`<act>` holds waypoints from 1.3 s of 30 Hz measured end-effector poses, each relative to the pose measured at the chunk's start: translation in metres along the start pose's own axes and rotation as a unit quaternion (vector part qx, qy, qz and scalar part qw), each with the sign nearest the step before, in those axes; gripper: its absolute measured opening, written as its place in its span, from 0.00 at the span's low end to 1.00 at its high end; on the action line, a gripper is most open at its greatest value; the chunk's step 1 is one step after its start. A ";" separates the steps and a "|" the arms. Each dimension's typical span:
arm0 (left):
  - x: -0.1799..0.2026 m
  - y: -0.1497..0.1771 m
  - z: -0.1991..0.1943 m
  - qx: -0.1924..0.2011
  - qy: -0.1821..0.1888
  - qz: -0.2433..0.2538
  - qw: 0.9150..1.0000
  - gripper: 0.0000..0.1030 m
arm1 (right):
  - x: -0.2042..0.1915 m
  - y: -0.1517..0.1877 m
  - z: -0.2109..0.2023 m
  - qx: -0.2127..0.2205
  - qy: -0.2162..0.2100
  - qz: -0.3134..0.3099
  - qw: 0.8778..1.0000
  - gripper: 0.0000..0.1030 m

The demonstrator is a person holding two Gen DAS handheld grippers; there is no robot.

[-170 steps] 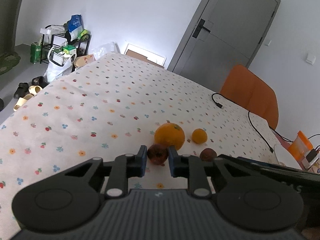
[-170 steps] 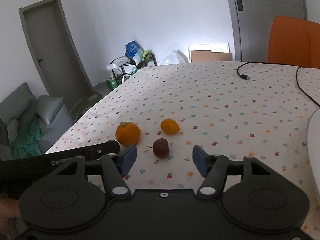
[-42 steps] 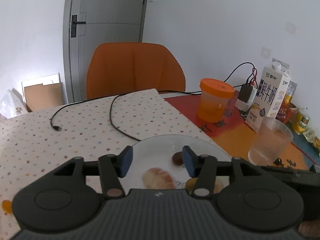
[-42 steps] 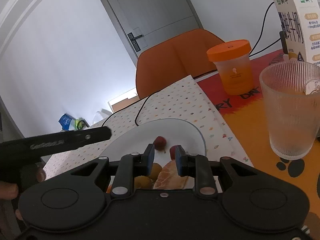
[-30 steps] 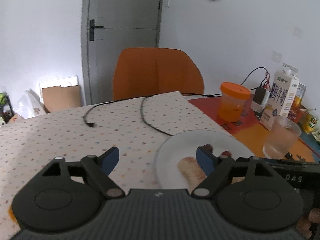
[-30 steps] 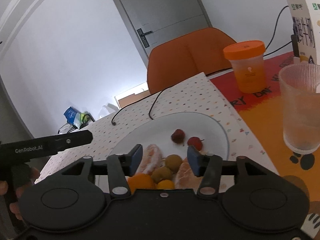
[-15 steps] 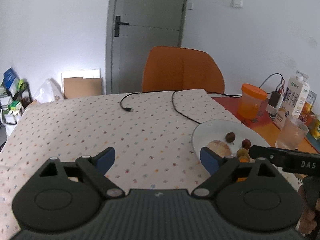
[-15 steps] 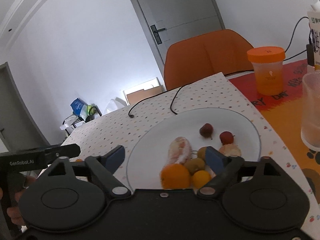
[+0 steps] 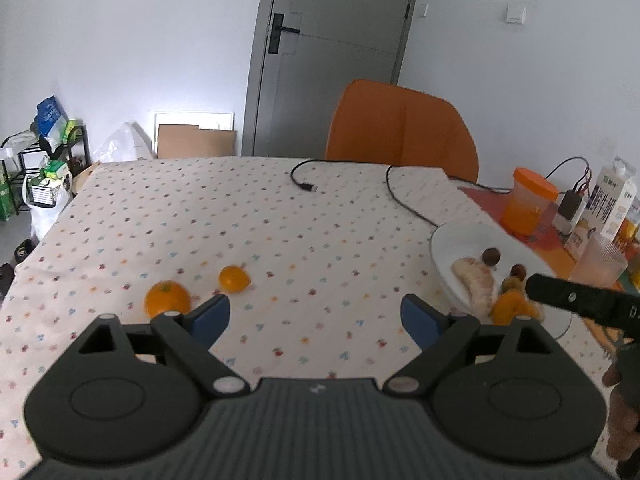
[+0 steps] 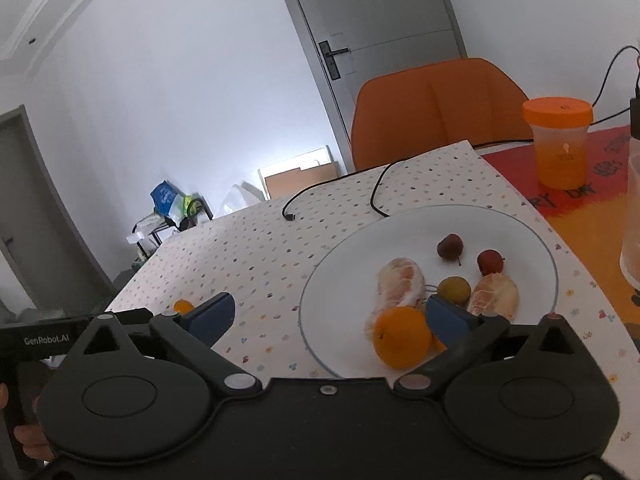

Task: Organize fruits
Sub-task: 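Withdraw both open tools toward the last two oranges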

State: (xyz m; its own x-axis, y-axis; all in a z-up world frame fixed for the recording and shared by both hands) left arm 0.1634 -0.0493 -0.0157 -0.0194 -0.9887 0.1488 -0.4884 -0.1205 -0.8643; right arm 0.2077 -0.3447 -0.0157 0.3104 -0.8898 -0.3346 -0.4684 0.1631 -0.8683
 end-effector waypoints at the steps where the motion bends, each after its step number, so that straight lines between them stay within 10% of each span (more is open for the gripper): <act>1: -0.003 0.002 -0.001 -0.002 -0.002 -0.004 1.000 0.88 | -0.002 0.000 0.001 -0.002 0.000 0.000 1.000 1.00; 39: -0.091 0.014 -0.008 0.025 -0.049 -0.098 0.994 0.85 | -0.085 0.018 0.057 -0.064 -0.071 -0.056 0.994 1.00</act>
State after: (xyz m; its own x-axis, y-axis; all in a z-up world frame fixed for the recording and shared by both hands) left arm 0.1509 0.0394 -0.0374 0.1588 -0.9492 0.2716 -0.4297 -0.3141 -0.8466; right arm 0.2196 -0.2419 -0.0234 0.4766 -0.8282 -0.2947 -0.5233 0.0021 -0.8522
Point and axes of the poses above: each gripper's, at about its wrist camera, not at the fingertips, and z roughly the way its jaws point, x to its right, y to its underside, the point moved 1 cm from there along z, roughly the way its jaws point, and after that the axes turned 6 degrees about x, right-handed, at the moved point
